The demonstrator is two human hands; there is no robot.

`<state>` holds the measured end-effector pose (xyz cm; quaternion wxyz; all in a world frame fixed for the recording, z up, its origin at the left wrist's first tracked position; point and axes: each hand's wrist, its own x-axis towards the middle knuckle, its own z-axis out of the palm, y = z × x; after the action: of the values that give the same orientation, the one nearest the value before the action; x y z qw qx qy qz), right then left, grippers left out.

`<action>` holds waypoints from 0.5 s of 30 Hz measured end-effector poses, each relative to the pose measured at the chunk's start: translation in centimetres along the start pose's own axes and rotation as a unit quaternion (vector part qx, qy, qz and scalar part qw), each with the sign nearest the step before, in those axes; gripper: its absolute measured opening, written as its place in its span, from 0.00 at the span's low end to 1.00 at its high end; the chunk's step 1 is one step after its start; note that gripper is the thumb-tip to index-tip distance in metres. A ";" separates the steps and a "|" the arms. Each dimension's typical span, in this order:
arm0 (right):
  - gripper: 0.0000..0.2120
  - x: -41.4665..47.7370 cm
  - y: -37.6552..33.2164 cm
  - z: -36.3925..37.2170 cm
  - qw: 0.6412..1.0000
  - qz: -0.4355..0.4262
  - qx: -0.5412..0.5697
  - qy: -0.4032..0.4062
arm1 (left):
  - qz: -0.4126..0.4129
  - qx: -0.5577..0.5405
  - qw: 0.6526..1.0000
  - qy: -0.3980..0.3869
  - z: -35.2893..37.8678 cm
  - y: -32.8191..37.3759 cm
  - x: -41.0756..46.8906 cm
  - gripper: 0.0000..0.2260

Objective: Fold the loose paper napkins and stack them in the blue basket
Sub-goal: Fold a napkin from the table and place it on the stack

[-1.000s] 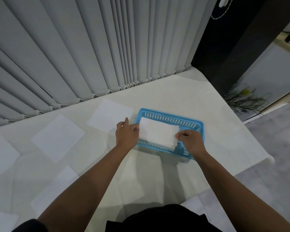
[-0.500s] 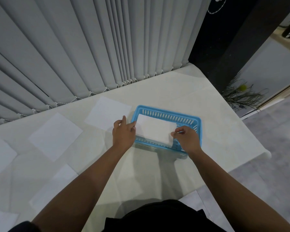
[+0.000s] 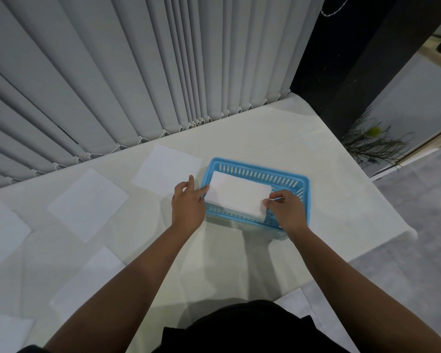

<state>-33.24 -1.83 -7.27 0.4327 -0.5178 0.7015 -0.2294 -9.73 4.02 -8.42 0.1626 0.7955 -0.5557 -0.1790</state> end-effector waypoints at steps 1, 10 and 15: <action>0.06 0.0 0.0 0.0 1.000 0.001 0.000 0.000 | -0.003 -0.002 1.000 -0.003 0.0 0.1 -0.2 0.18; 0.06 0.1 0.0 0.0 1.000 0.004 -0.004 0.002 | -0.057 0.000 0.998 0.014 -0.3 0.7 -1.6 0.14; 0.06 0.0 0.1 0.0 1.000 0.002 -0.002 0.006 | -0.043 0.024 0.998 0.028 -0.5 0.8 -2.2 0.15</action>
<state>-33.26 -1.81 -7.33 0.4279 -0.5154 0.7058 -0.2304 -10.88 5.81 -7.36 0.1515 0.8269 -0.5204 -0.1500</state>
